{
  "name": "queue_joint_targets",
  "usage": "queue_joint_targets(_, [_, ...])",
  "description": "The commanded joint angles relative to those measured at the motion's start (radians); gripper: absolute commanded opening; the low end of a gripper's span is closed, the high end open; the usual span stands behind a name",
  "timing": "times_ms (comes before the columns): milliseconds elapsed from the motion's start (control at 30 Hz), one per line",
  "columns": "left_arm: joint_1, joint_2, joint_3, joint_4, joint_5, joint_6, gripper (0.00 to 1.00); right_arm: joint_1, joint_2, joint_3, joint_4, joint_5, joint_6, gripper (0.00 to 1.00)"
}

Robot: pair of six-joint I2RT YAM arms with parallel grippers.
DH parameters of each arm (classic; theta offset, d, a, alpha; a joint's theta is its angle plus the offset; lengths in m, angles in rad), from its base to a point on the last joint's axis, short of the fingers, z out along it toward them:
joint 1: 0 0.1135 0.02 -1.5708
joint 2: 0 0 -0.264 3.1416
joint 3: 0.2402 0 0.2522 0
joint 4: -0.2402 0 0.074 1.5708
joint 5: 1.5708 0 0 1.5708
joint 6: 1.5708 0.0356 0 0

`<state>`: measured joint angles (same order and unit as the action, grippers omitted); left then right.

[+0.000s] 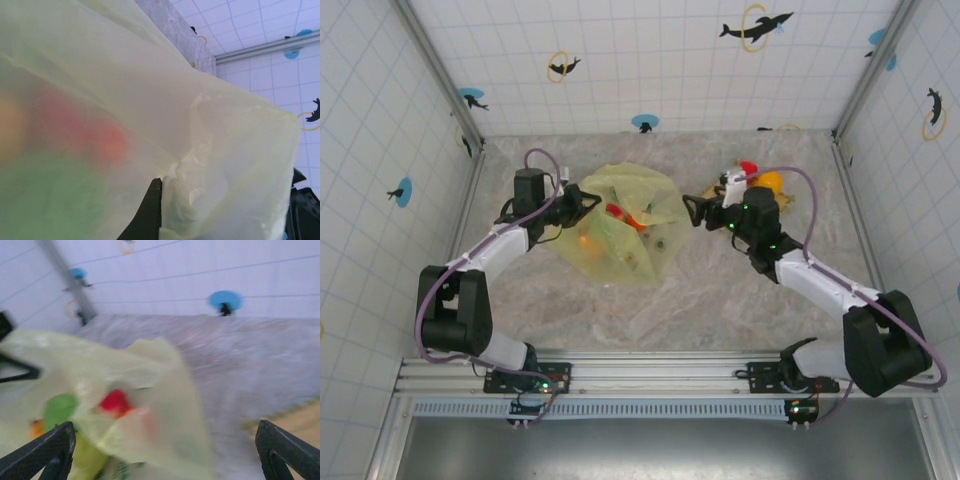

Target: Place the fruits into the plastic bag

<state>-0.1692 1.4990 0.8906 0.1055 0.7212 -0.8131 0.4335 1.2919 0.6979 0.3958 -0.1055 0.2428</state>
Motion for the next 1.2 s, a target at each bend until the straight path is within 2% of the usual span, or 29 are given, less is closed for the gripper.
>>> queue_joint_targets(0, [0.005,0.002,-0.008,0.003,0.004,-0.001,0.00,-0.069,0.017,0.034,-0.132,0.228,-0.092,0.97])
queue_joint_targets(100, [0.007,-0.002,-0.008,0.003,0.004,-0.002,0.00,-0.149,0.103,0.096,-0.194,0.347,-0.120,0.98])
queue_joint_targets(233, [0.006,-0.006,-0.007,0.001,0.002,0.000,0.00,-0.233,0.231,0.197,-0.256,0.367,-0.102,0.97])
queue_joint_targets(467, [0.006,-0.008,-0.007,0.002,0.006,0.000,0.00,-0.296,0.372,0.326,-0.306,0.427,-0.099,0.98])
queue_joint_targets(900, [0.007,-0.013,-0.006,0.003,0.011,-0.002,0.00,-0.397,0.561,0.515,-0.368,0.212,0.028,0.96])
queue_joint_targets(1167, [0.006,-0.016,-0.006,0.005,0.013,-0.003,0.00,-0.415,0.647,0.595,-0.395,0.159,0.062,0.93])
